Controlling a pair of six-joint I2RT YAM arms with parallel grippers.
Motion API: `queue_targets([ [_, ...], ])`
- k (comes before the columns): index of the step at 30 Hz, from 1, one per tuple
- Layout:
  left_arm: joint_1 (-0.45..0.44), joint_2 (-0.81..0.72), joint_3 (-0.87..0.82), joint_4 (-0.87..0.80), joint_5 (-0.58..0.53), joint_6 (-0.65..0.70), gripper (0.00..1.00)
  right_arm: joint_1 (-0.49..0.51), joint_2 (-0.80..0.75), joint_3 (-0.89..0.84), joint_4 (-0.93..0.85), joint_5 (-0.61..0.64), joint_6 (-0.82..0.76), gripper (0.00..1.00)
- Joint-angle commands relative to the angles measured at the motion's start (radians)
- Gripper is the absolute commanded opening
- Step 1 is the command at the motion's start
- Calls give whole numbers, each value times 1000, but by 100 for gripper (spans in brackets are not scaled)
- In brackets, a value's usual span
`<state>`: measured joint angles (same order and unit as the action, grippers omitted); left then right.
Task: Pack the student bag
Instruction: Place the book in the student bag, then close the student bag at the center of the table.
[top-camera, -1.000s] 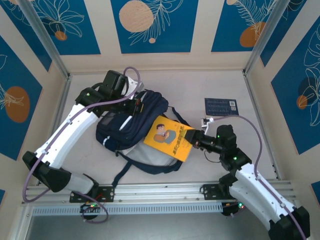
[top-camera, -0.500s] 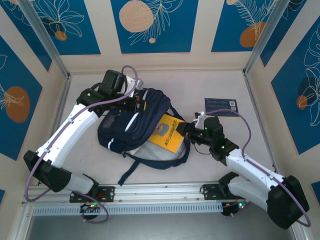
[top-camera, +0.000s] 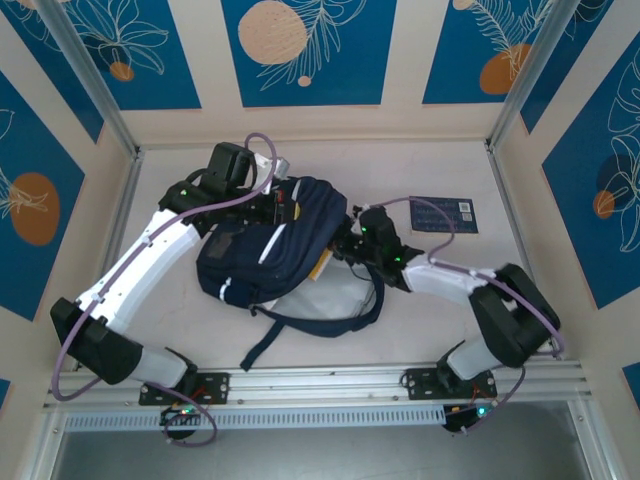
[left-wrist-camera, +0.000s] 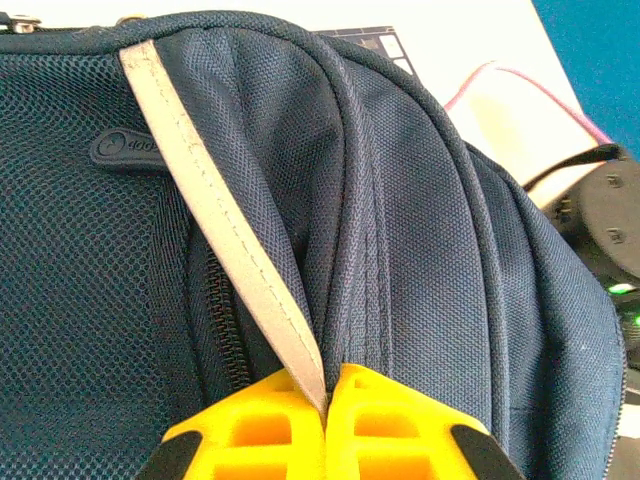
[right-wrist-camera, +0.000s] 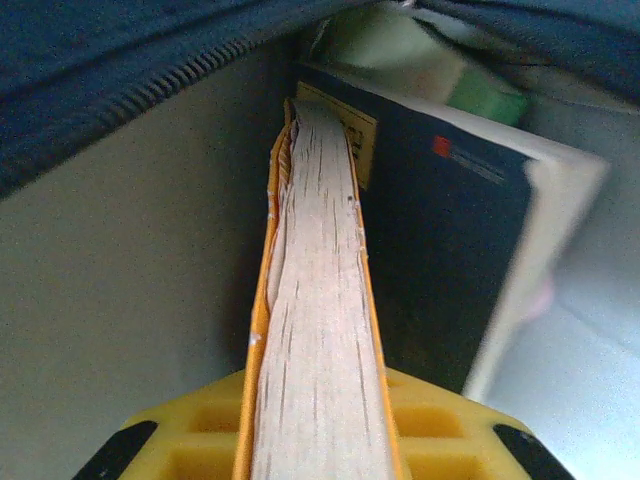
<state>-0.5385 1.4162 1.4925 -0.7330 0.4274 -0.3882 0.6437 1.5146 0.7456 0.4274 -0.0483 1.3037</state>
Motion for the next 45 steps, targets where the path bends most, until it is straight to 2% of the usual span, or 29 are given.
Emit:
queue_targets([
  [1,5,-54,19,222,124,-29,0,56,116,120,149,57,50,4],
  [3,5,-47,12,239,139,-39,0,84,186,200,116,80,34,5],
  [4,5,-44,11,242,141,-44,0,95,220,242,98,91,27,10],
  [7,8,-38,8,251,141,-49,0,99,291,310,69,101,48,36],
  [9,14,-38,6,248,134,-49,0,94,294,314,76,92,53,49],
  [13,45,-43,-20,258,127,-66,0,83,209,268,45,87,-15,66],
  [17,77,-54,-65,279,107,-90,0,66,77,196,-47,89,-100,75],
  [22,91,-56,-119,300,45,-95,0,36,-98,32,-95,100,-139,78],
  [27,93,-21,-142,255,-69,-54,0,-55,-301,-92,-312,81,-178,72],
  [31,93,11,-208,268,-168,-54,0,-107,-438,-110,-537,189,-320,68],
  [34,93,58,-222,247,-227,-59,0,-141,-462,-75,-691,319,-408,66],
  [36,92,93,-212,202,-330,-90,0,-196,-449,-58,-729,344,-454,61],
  [37,92,107,-205,179,-374,-98,6,-233,-433,-42,-750,327,-459,59],
  [38,93,121,-198,162,-405,-100,19,-271,-402,-15,-771,293,-469,59],
  [39,92,130,-198,158,-416,-104,29,-308,-361,17,-791,268,-486,60],
  [40,92,132,-202,164,-412,-110,35,-328,-323,47,-813,263,-499,61],
  [42,92,127,-218,196,-366,-118,43,-353,-233,114,-834,291,-548,64],
  [45,91,117,-224,208,-328,-135,49,-353,-109,238,-898,467,-612,66],
])
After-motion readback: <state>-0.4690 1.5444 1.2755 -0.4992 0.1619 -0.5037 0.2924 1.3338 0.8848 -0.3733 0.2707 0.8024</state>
